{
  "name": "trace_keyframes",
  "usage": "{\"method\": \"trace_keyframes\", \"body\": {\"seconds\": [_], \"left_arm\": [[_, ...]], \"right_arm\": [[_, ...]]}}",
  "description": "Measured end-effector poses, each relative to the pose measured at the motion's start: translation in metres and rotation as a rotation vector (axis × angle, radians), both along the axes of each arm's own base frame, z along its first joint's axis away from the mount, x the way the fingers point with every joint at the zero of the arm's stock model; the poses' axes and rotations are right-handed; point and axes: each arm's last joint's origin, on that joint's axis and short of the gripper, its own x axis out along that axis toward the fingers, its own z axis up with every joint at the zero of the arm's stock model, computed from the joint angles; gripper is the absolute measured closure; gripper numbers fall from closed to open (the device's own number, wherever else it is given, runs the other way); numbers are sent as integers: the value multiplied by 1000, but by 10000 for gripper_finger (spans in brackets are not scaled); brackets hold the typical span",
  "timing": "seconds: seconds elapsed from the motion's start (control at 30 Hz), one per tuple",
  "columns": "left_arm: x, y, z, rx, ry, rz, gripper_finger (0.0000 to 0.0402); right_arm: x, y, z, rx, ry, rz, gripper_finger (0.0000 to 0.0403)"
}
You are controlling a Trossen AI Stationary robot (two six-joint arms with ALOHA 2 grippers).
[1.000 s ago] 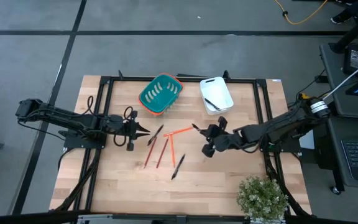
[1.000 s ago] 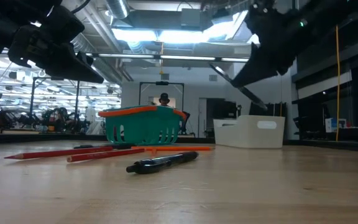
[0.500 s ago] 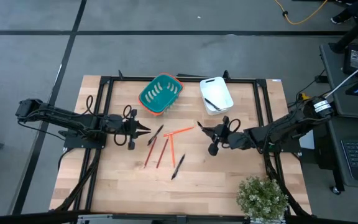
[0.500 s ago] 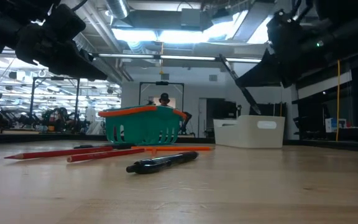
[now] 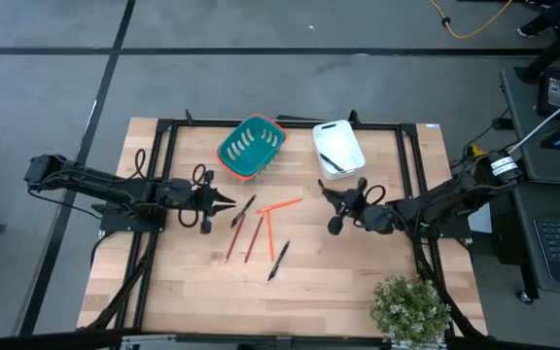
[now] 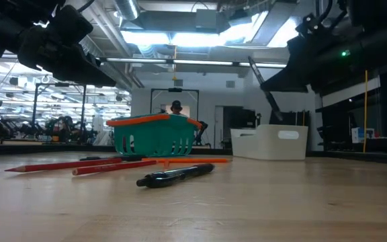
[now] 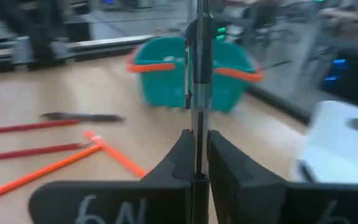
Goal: Sort pens & pencils
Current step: Put the black pen into the white bin
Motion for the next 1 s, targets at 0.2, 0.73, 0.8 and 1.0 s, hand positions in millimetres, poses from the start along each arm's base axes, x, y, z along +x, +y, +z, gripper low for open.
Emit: {"method": "trace_keyframes", "body": {"seconds": [0.2,0.73,0.8,1.0], "left_arm": [[0,0,0,0,0,0,360],[0,0,0,1,3,0,360],[0,0,0,1,5,0,360],[0,0,0,2,5,-1,360]], "right_arm": [[-3,-4,1,-60,-2,-158,378],[-3,-30,0,-98,21,-363,378],[-2,-37,-1,-103,38,-370,378],[0,-60,-1,-101,75,-401,378]]}}
